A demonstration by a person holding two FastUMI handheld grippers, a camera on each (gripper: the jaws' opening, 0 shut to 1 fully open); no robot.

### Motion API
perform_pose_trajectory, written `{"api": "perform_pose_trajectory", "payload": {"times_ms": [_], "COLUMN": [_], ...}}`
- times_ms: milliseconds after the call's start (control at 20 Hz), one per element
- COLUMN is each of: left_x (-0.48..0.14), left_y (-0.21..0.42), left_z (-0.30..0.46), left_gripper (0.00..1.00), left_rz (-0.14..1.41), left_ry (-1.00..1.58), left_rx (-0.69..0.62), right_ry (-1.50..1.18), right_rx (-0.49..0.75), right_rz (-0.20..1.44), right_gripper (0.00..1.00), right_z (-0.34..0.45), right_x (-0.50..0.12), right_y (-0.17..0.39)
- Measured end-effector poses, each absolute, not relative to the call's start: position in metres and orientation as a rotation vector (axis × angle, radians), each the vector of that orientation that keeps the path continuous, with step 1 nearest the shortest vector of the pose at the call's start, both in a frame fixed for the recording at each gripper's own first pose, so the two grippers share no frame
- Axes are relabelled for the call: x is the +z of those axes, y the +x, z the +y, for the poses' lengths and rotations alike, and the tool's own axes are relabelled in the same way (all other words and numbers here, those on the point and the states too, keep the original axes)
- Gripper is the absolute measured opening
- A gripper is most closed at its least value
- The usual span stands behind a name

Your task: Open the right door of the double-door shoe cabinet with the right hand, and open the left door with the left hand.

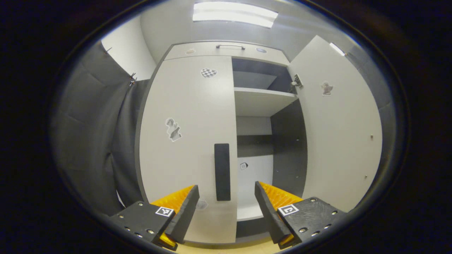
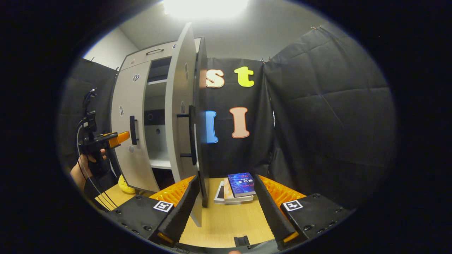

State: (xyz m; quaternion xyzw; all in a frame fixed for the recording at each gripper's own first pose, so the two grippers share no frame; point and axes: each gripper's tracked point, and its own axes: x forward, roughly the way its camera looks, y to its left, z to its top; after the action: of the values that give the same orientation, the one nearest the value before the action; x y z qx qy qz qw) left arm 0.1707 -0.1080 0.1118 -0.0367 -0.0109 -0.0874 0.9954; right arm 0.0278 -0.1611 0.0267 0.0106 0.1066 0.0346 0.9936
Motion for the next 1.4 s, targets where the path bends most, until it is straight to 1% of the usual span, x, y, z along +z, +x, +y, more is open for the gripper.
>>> {"api": "perform_pose_trajectory", "payload": {"times_ms": [50,100,150,300,500,550,600,650,700,750,800,850,900,1000,1100,1150,1200,1250,1300,1350,1400], "left_x": [0.112,0.112,0.11,0.107,0.105,0.105,0.104,0.101,0.098,0.095,0.091,0.093,0.091,0.091,0.088,0.084,0.085,0.085,0.086,0.086,0.087], "left_y": [0.181,0.191,0.201,0.225,0.247,0.249,0.251,0.252,0.253,0.255,0.256,0.255,0.255,0.254,0.253,0.251,0.251,0.248,0.244,0.242,0.236], "left_z": [-0.107,-0.105,-0.105,-0.109,-0.105,-0.106,-0.106,-0.107,-0.108,-0.107,-0.106,-0.107,-0.108,-0.111,-0.122,-0.122,-0.12,-0.12,-0.119,-0.119,-0.117], "left_gripper": [0.91,0.91,0.91,0.92,0.91,0.91,0.91,0.9,0.9,0.77,0.68,0.65,0.65,0.58,0.48,0.3,0.26,0.24,0.25,0.21,0.21], "left_rz": [-0.02,-0.015,-0.007,0.008,0.014,0.016,0.022,0.035,0.047,0.058,0.075,0.071,0.08,0.086,0.098,0.112,0.11,0.113,0.117,0.121,0.128], "left_ry": [-0.08,-0.087,-0.087,-0.07,-0.06,-0.064,-0.066,-0.066,-0.061,-0.053,-0.045,-0.04,-0.037,-0.035,-0.061,-0.078,-0.092,-0.102,-0.107,-0.106,-0.112], "left_rx": [-0.17,-0.161,-0.157,-0.172,-0.153,-0.147,-0.143,-0.143,-0.137,-0.123,-0.112,-0.111,-0.114,-0.132,-0.185,-0.19,-0.193,-0.195,-0.199,-0.205,-0.21], "right_ry": [0.021,0.023,0.026,0.047,0.078,0.084,0.094,0.117,0.145,0.171,0.193,0.203,0.205,0.201,0.189,0.182,0.173,0.161,0.144,0.121,0.1], "right_rx": [0.053,0.04,0.028,0.018,-0.028,-0.05,-0.075,-0.089,-0.092,-0.092,-0.097,-0.108,-0.116,-0.117,-0.112,-0.108,-0.103,-0.098,-0.097,-0.099,-0.099], "right_rz": [0.228,0.241,0.253,0.28,0.301,0.299,0.297,0.293,0.289,0.287,0.281,0.27,0.265,0.275,0.282,0.281,0.281,0.28,0.28,0.279,0.278], "right_gripper": [0.92,0.96,0.97,0.97,0.97,0.93,0.97,0.97,0.93,0.98,0.98,0.98,0.98,0.98,0.98,0.98,0.98,0.98,0.98,0.98,0.98], "right_z": [-0.166,-0.17,-0.175,-0.182,-0.196,-0.203,-0.211,-0.216,-0.218,-0.219,-0.221,-0.225,-0.229,-0.232,-0.232,-0.23,-0.229,-0.229,-0.228,-0.229,-0.228], "right_x": [0.02,0.015,0.009,-0.004,-0.019,-0.02,-0.02,-0.021,-0.02,-0.018,-0.019,-0.018,-0.02,-0.023,-0.026,-0.024,-0.023,-0.024,-0.022,-0.022,-0.021], "right_y": [0.026,0.025,0.023,0.017,0.012,0.012,0.01,0.01,0.009,0.008,0.007,0.008,0.006,0.003,0.0,0.0,0.0,-0.001,0.0,0.0,0.001]}}
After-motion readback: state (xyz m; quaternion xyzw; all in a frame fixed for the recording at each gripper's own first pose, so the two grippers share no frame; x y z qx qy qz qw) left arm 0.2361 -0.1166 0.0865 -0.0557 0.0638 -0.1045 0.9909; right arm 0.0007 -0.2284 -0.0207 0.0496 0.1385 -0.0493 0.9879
